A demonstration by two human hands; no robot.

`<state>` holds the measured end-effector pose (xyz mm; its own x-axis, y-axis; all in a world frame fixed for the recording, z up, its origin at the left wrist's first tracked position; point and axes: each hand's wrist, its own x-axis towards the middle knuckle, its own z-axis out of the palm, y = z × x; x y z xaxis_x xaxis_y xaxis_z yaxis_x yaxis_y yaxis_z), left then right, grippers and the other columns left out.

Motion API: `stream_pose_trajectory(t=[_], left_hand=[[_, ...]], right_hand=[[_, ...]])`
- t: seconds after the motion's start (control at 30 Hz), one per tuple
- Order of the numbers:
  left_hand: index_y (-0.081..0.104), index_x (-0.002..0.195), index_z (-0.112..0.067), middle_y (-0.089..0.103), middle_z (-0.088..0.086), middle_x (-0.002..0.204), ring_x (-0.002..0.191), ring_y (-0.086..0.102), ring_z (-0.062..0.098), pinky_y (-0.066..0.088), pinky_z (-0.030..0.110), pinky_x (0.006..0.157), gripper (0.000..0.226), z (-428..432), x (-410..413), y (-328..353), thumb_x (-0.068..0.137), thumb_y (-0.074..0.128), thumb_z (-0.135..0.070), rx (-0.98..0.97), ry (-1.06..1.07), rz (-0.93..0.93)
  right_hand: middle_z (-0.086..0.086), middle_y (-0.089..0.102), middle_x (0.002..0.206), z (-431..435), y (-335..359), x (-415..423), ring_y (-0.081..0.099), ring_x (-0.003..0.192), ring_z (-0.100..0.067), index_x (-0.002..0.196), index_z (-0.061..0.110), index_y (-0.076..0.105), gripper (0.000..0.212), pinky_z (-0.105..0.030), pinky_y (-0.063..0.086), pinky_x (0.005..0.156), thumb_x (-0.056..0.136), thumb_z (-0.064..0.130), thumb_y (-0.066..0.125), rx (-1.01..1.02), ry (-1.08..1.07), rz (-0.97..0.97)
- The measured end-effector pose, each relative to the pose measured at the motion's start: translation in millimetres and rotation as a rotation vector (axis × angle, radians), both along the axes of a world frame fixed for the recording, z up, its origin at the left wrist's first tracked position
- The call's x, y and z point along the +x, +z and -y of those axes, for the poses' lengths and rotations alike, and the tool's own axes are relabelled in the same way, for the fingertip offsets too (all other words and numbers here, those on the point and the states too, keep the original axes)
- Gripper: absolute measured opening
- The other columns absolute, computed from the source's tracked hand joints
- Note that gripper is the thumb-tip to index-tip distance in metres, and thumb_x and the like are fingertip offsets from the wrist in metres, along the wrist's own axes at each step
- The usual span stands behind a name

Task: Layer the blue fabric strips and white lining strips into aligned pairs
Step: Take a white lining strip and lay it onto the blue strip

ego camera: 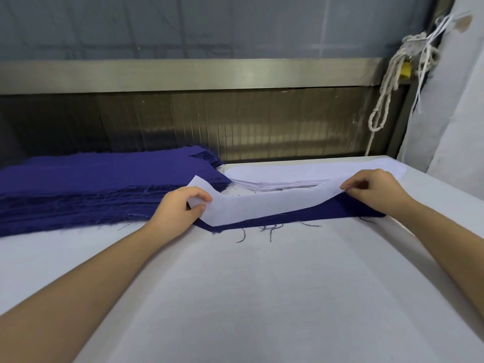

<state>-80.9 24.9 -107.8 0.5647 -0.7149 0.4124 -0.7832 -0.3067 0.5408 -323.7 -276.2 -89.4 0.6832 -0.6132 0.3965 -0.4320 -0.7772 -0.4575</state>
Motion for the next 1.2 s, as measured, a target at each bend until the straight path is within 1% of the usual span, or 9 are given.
stream_pose_trajectory(t=[0.13,0.3,0.4,0.53,0.67,0.8,0.9,1.03,1.2], left_hand=[[0.066,0.093,-0.022,0.060,-0.014,0.093,0.071,0.047,-0.022,0.034,0.001,0.064,0.023,-1,1,0,0.086,0.060,-0.001,-0.022,-0.009,0.003],[0.066,0.093,-0.023,0.060,-0.016,0.093,0.074,0.048,-0.021,0.034,0.001,0.064,0.024,-2,0,-1,0.086,0.061,-0.001,-0.014,-0.040,0.015],[0.066,0.093,-0.026,0.061,-0.016,0.094,0.072,0.049,-0.018,0.036,0.003,0.063,0.027,-2,-1,0,0.086,0.060,0.000,-0.023,-0.055,0.008],[0.065,0.091,-0.029,0.061,-0.018,0.095,0.069,0.050,-0.013,0.036,0.004,0.062,0.029,-3,-2,1,0.086,0.060,-0.001,-0.019,-0.058,-0.006],[0.065,0.091,-0.029,0.061,-0.018,0.095,0.060,0.049,-0.008,0.037,0.006,0.058,0.030,-3,-2,0,0.085,0.059,0.001,-0.013,-0.063,-0.014],[0.065,0.091,-0.030,0.062,-0.015,0.098,0.058,0.048,0.000,0.037,0.008,0.058,0.031,-3,-1,1,0.086,0.059,0.000,0.005,-0.064,-0.019],[0.065,0.091,-0.027,0.063,-0.014,0.099,0.070,0.050,-0.013,0.036,0.004,0.063,0.031,-3,-2,2,0.087,0.058,0.003,0.008,-0.094,-0.006],[0.065,0.092,-0.029,0.062,-0.014,0.100,0.082,0.049,-0.018,0.035,0.001,0.068,0.032,-3,-2,2,0.088,0.057,0.003,0.006,-0.105,0.000],[0.064,0.091,-0.033,0.062,-0.013,0.102,0.078,0.052,-0.005,0.037,0.005,0.064,0.035,-4,-1,1,0.087,0.058,0.001,0.003,-0.089,-0.016]], right_hand=[[-0.001,0.066,0.084,6,7,-5,0.056,0.083,-0.018,0.074,0.015,0.071,0.029,-0.027,0.041,0.080,0.083,-0.005,0.051,0.073,-0.065,-0.027],[-0.010,0.068,0.080,12,3,-7,0.059,0.075,-0.025,0.068,0.009,0.071,0.031,-0.036,0.050,0.079,0.088,0.006,0.048,0.300,-0.087,0.023],[-0.009,0.067,0.071,14,0,-8,0.060,0.071,-0.025,0.071,0.010,0.071,0.021,-0.033,0.049,0.073,0.087,0.013,0.057,0.301,-0.123,0.034],[0.006,0.062,0.066,14,-2,-8,0.055,0.067,-0.012,0.073,0.013,0.070,0.016,-0.024,0.042,0.068,0.083,0.005,0.061,0.270,-0.140,0.022],[-0.004,0.060,0.060,15,2,-9,0.054,0.059,-0.014,0.070,0.015,0.069,0.023,-0.019,0.037,0.054,0.082,-0.001,0.058,0.367,-0.163,0.048],[-0.004,0.062,0.067,16,2,-11,0.055,0.062,-0.016,0.070,0.014,0.068,0.017,-0.021,0.040,0.058,0.083,0.003,0.064,0.408,-0.149,0.060],[-0.002,0.061,0.075,15,2,-11,0.054,0.073,-0.020,0.080,0.012,0.069,0.006,-0.028,0.043,0.067,0.083,0.008,0.068,0.389,-0.159,0.044],[-0.004,0.056,0.066,16,4,-12,0.049,0.062,-0.016,0.083,0.009,0.067,0.019,-0.022,0.038,0.056,0.080,-0.008,0.062,0.414,-0.153,0.014],[-0.009,0.054,0.063,14,7,-14,0.047,0.059,-0.020,0.078,0.009,0.068,0.029,-0.023,0.039,0.055,0.078,-0.014,0.051,0.451,-0.159,0.037]])
